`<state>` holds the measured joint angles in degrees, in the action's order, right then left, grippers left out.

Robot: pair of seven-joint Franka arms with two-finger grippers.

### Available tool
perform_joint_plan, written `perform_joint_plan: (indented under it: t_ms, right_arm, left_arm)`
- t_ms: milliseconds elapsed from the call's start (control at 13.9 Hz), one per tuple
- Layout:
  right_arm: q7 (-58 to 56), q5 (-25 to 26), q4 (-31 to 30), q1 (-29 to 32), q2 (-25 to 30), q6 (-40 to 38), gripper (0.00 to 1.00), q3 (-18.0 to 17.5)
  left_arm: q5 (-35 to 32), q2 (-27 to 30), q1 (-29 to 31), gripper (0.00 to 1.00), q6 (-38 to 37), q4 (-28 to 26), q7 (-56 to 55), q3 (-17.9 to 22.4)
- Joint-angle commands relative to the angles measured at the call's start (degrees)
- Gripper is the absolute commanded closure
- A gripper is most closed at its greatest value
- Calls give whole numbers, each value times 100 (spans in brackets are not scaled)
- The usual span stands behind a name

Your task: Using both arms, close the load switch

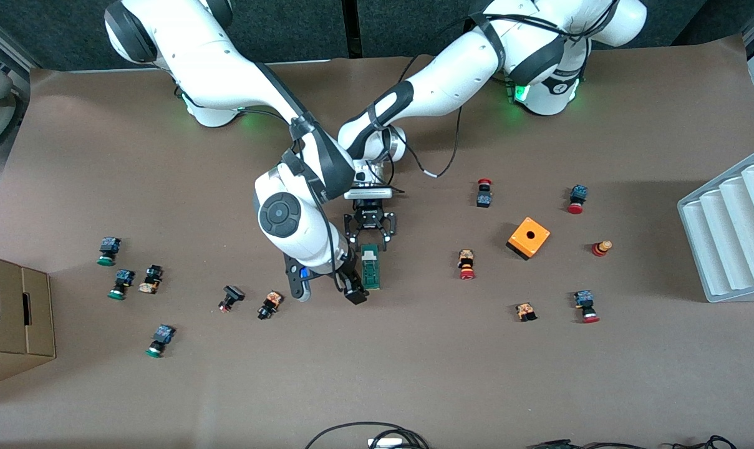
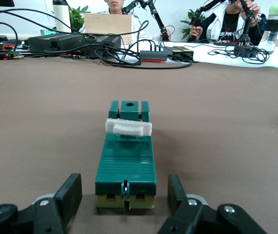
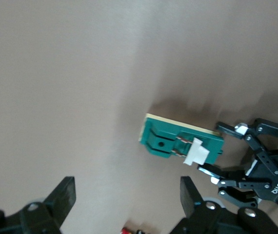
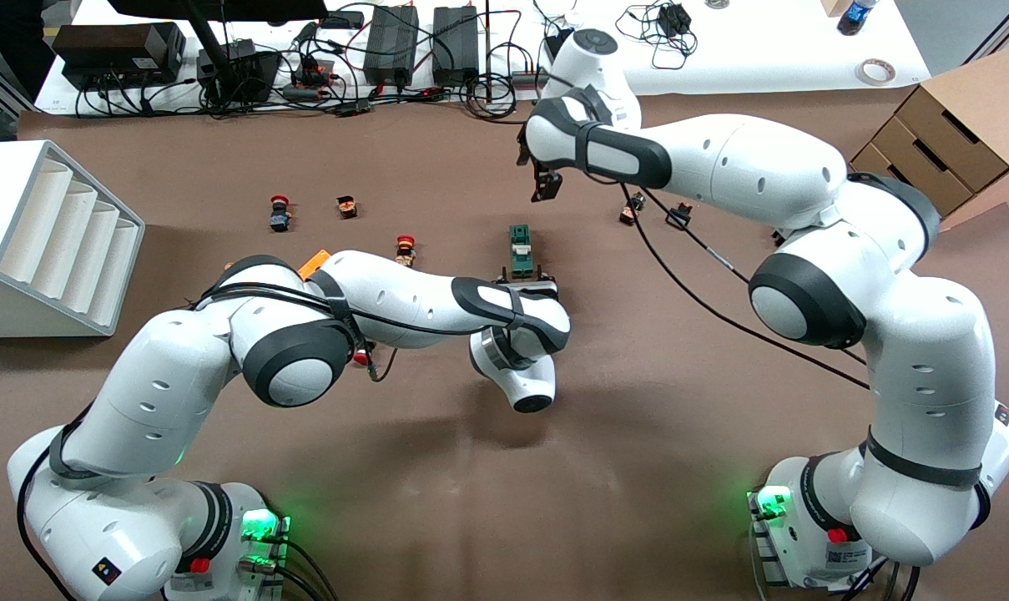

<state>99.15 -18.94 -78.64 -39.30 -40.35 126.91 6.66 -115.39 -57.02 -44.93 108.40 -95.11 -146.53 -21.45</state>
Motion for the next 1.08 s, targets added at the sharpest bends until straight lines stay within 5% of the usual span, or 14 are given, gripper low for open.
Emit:
perform_joint_plan:
  t_ms: [0, 649, 1009]
  right_arm:
    - [201, -145, -265, -192, -79, 201, 9, 37]
    - [263, -206, -1056, -456, 9, 605, 34, -7]
    - [263, -206, -1267, -544, -8, 957, 39, -51]
  left_arm:
    - [-186, -213, -112, 23, 6, 221, -25, 54]
    - [-212, -248, -148, 26, -3, 230, -24, 124]
    - [-213, -248, -148, 27, -3, 230, -24, 124]
